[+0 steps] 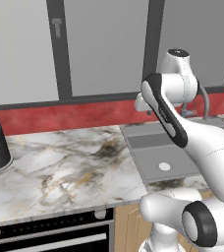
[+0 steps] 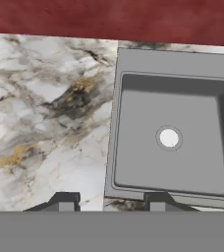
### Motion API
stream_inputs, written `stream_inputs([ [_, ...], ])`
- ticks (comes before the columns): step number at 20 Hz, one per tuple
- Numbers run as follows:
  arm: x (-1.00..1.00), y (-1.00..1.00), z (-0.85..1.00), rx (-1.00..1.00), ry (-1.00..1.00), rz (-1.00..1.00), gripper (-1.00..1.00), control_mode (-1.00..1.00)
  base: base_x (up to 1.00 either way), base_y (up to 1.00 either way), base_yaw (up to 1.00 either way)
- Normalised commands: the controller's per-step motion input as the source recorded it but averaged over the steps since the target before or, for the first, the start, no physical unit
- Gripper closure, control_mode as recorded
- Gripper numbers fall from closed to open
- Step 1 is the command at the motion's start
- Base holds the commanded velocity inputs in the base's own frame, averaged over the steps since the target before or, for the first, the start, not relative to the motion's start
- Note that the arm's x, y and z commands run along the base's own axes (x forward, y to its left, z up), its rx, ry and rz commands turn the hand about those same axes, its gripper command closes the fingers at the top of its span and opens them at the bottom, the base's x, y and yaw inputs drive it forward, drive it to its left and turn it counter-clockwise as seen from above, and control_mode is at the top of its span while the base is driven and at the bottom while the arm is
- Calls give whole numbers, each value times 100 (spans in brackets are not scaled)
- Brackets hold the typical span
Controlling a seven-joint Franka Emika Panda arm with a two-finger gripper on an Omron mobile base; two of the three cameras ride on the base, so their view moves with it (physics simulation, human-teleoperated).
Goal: Move any existing items from the left basin to the right basin for drying. Then move the cup from the counter to the left basin of the sink for washing.
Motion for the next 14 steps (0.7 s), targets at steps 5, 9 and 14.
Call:
stream_inputs([
  [5, -2, 1, -1, -1, 0, 0, -100, -100, 0, 0, 0],
  [9, -4, -41, 0, -1, -6, 0, -100, -100, 0, 0, 0],
  [14, -18, -97, 0, -1, -11, 0, -100, -100, 0, 0, 0],
])
